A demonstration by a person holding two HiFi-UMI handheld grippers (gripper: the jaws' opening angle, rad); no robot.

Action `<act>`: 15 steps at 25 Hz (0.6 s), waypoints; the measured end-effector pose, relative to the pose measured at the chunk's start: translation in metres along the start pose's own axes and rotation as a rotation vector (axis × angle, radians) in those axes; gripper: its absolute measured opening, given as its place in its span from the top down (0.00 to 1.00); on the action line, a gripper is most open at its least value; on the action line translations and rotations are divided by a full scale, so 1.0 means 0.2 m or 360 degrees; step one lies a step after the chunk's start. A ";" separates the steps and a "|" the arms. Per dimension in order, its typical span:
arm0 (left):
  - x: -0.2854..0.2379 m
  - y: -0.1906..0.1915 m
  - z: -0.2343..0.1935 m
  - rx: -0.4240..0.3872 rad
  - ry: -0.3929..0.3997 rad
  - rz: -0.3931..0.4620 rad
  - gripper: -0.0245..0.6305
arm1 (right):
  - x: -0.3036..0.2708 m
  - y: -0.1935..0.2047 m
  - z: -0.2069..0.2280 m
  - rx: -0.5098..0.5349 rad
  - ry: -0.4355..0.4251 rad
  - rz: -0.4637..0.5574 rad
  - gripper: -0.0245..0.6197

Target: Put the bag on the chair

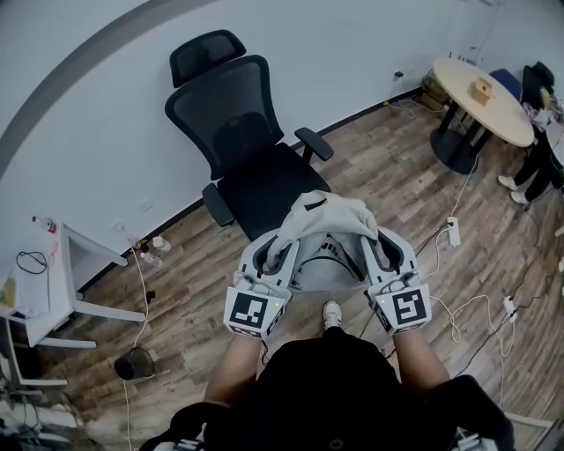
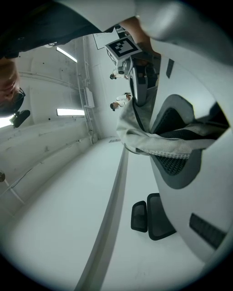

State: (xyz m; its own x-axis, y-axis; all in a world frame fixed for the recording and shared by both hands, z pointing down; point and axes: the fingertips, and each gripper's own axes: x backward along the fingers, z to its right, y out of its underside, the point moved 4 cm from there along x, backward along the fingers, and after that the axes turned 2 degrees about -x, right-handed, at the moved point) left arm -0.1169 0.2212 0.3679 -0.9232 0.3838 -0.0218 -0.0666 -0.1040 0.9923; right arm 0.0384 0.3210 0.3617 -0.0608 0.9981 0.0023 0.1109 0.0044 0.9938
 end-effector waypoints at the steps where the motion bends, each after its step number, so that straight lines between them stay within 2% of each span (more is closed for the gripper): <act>1: -0.03 0.00 -0.02 -0.0003 -0.0018 0.0000 0.81 | -0.04 -0.01 0.02 0.0006 -0.0025 0.0011 0.84; 15: -0.39 -0.01 -0.24 -0.0011 -0.0313 -0.0074 0.81 | -0.51 0.02 0.29 -0.0033 -0.0316 0.0095 0.84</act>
State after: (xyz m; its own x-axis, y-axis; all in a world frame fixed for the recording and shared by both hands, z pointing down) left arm -0.0636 0.1470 0.3611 -0.8272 0.5603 -0.0428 -0.1107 -0.0878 0.9900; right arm 0.1033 0.2224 0.3597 0.1423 0.9890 0.0413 0.0878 -0.0542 0.9947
